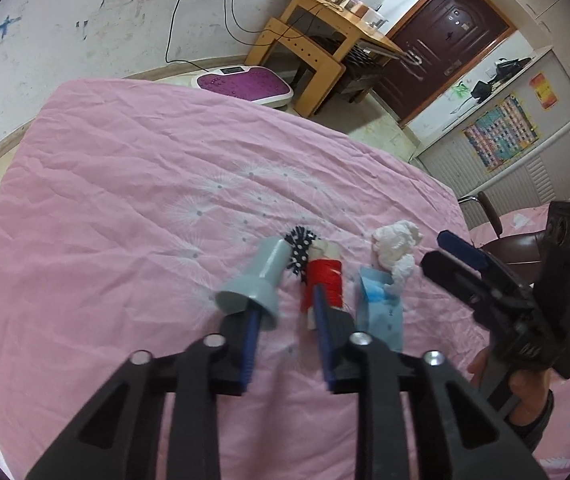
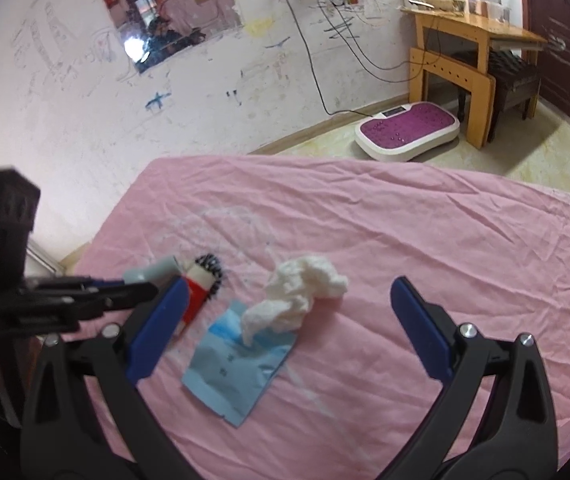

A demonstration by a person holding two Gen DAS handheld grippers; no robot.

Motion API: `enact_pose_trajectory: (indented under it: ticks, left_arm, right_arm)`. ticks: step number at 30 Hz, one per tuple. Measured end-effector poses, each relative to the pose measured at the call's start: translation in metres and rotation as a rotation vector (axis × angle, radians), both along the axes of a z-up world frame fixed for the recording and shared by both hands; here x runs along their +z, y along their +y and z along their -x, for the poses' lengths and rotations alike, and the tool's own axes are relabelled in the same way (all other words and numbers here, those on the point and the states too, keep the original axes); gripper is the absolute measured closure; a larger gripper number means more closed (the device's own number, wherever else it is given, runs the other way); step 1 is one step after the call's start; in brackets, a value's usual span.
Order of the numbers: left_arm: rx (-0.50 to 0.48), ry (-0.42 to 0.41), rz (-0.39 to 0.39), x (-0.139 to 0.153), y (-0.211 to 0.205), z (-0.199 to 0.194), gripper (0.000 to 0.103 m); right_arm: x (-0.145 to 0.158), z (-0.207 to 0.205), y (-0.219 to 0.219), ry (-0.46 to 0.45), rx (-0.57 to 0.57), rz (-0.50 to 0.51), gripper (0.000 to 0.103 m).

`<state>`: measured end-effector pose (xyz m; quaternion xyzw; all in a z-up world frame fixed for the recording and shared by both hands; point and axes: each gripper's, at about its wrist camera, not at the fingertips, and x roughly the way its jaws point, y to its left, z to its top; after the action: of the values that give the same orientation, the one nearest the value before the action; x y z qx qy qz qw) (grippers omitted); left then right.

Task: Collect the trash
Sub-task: 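Grasp the grey cone with the left tool while the right grasps the white tissue, then lift the grey cone and white tissue off the table with both tools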

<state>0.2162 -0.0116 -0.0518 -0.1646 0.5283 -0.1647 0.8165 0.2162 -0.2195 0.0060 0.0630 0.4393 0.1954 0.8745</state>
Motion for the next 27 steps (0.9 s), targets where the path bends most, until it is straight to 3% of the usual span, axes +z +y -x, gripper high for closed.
enact_pose_trajectory:
  ticks: [4, 5, 6, 7, 8, 12, 14, 21, 27]
  left_arm:
    - [0.033, -0.006, 0.006, -0.003, 0.008, -0.006, 0.095]
    - [0.034, -0.006, 0.009, -0.002, 0.01, -0.007, 0.095]
    - [0.036, -0.007, 0.013, -0.002, 0.011, -0.008, 0.096]
    - [0.039, -0.013, 0.012, -0.001, 0.013, -0.009, 0.096]
    - [0.037, -0.014, 0.013, 0.0, 0.013, -0.009, 0.097]
    - [0.035, -0.021, 0.028, -0.002, 0.016, -0.011, 0.097]
    - [0.034, -0.023, 0.036, -0.002, 0.017, -0.011, 0.097]
    - [0.009, -0.039, 0.032, -0.002, 0.015, -0.009, 0.1]
    - [0.01, -0.077, 0.045, 0.007, 0.015, -0.006, 0.103]
  right_arm:
    - [-0.001, -0.013, -0.009, 0.034, -0.039, -0.032, 0.007]
    - [-0.002, -0.016, -0.01, 0.04, -0.047, -0.025, 0.011]
    - [-0.002, -0.018, -0.009, 0.047, -0.047, -0.015, 0.016]
    - [-0.003, -0.019, -0.007, 0.052, -0.045, -0.005, 0.032]
    - [-0.005, -0.02, -0.004, 0.056, -0.044, 0.011, 0.039]
    - [-0.013, -0.021, 0.008, 0.072, -0.015, 0.07, 0.051]
    - [-0.016, -0.019, 0.015, 0.067, 0.003, 0.1, 0.069]
    - [-0.016, -0.012, 0.031, 0.008, 0.027, 0.198, 0.08]
    - [-0.01, -0.001, 0.025, -0.021, 0.021, 0.165, 0.081]
